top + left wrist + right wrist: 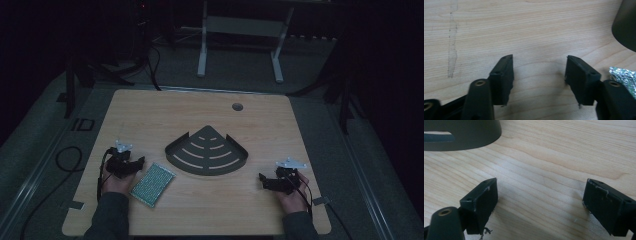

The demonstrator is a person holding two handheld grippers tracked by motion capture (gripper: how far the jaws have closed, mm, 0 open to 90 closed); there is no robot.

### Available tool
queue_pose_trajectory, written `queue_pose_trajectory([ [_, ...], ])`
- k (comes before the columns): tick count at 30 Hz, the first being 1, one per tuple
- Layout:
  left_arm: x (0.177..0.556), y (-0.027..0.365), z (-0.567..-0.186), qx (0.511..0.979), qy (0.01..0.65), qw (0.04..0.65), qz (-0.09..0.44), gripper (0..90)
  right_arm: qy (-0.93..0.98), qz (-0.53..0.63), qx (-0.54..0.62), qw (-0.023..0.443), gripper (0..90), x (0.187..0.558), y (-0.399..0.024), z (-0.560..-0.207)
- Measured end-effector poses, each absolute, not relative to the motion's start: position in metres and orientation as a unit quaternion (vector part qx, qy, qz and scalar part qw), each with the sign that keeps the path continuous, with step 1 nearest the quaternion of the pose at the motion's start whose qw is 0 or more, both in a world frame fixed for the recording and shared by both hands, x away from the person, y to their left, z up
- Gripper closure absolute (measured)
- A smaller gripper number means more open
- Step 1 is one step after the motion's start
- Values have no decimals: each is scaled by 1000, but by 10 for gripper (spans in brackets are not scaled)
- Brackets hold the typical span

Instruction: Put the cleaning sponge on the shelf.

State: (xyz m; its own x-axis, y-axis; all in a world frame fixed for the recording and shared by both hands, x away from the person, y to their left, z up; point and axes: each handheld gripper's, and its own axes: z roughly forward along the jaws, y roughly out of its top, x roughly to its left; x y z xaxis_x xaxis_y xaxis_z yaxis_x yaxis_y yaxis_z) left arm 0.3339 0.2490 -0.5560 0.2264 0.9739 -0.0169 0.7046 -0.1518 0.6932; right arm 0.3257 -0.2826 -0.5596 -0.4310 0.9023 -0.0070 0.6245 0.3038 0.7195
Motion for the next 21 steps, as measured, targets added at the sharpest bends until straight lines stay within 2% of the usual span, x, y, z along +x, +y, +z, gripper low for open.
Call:
queue_pose_trajectory([
  [2, 333, 248, -554, 725, 576, 302, 226, 469, 779, 329, 490, 211, 123, 326, -283, -560],
  [10, 322, 245, -538, 733, 553, 332, 215, 530, 780, 329, 490, 211, 124, 326, -283, -560],
  [16, 316, 241, -529, 752, 537, 323, 205, 554, 780, 329, 489, 211, 123, 326, -283, -560],
  [21, 309, 239, -522, 758, 527, 335, 187, 632, 780, 329, 489, 211, 123, 326, -283, -560],
])
